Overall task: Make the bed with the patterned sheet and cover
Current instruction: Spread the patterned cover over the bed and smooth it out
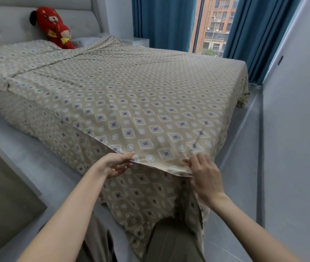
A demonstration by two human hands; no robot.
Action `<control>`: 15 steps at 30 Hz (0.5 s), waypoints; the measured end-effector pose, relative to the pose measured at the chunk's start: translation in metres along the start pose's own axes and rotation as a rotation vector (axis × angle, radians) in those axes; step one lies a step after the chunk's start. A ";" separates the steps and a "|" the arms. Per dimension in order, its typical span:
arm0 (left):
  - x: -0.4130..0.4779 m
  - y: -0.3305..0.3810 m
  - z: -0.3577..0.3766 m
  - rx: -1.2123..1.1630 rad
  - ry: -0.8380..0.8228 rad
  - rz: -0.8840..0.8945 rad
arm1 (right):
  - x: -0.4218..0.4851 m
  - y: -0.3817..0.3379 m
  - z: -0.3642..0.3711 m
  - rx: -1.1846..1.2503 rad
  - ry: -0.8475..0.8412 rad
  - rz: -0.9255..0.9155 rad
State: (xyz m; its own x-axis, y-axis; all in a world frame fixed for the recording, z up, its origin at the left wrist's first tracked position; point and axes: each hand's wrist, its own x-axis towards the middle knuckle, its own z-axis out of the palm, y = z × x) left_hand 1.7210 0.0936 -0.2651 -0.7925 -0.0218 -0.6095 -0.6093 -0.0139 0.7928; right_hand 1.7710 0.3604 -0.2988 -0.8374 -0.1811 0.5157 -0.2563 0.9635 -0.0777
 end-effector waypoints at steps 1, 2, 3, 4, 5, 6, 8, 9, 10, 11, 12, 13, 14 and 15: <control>-0.001 0.000 0.000 0.000 -0.005 0.005 | -0.002 0.007 -0.001 0.013 0.033 0.034; -0.001 0.000 0.000 -0.003 -0.009 0.012 | -0.002 0.013 -0.003 0.043 0.053 0.076; -0.002 0.000 0.000 -0.011 -0.014 0.017 | -0.001 0.018 -0.005 0.087 0.072 0.117; -0.003 0.000 -0.001 -0.021 -0.019 0.021 | 0.001 0.022 -0.007 0.133 0.083 0.153; -0.004 0.000 -0.001 -0.031 -0.025 0.025 | 0.004 0.026 -0.009 0.159 0.090 0.167; -0.005 0.001 -0.001 -0.040 -0.029 0.031 | 0.007 0.029 -0.012 0.161 0.092 0.158; -0.006 0.001 -0.002 -0.050 -0.030 0.053 | 0.015 0.031 -0.021 0.148 0.069 0.125; -0.006 0.000 -0.002 -0.053 -0.027 0.063 | 0.022 0.031 -0.025 0.137 0.055 0.117; -0.006 0.000 -0.003 -0.057 -0.025 0.074 | 0.029 0.029 -0.029 0.136 0.029 0.120; -0.006 0.000 -0.003 -0.060 -0.023 0.083 | 0.034 0.028 -0.034 0.134 -0.003 0.130; -0.006 0.000 -0.004 -0.064 -0.021 0.088 | 0.037 0.026 -0.036 0.121 -0.033 0.133; -0.007 -0.001 -0.005 -0.060 -0.019 0.093 | 0.037 0.026 -0.037 0.093 -0.057 0.127; -0.008 -0.001 -0.006 -0.046 -0.020 0.096 | 0.034 0.026 -0.036 0.064 -0.075 0.124; -0.009 -0.001 -0.006 -0.022 -0.025 0.095 | 0.028 0.027 -0.034 0.038 -0.093 0.128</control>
State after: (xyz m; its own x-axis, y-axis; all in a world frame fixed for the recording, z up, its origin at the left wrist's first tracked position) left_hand 1.7289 0.0879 -0.2608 -0.8475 0.0007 -0.5308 -0.5305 -0.0352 0.8469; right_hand 1.7567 0.3884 -0.2575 -0.9048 -0.0769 0.4187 -0.1618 0.9719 -0.1710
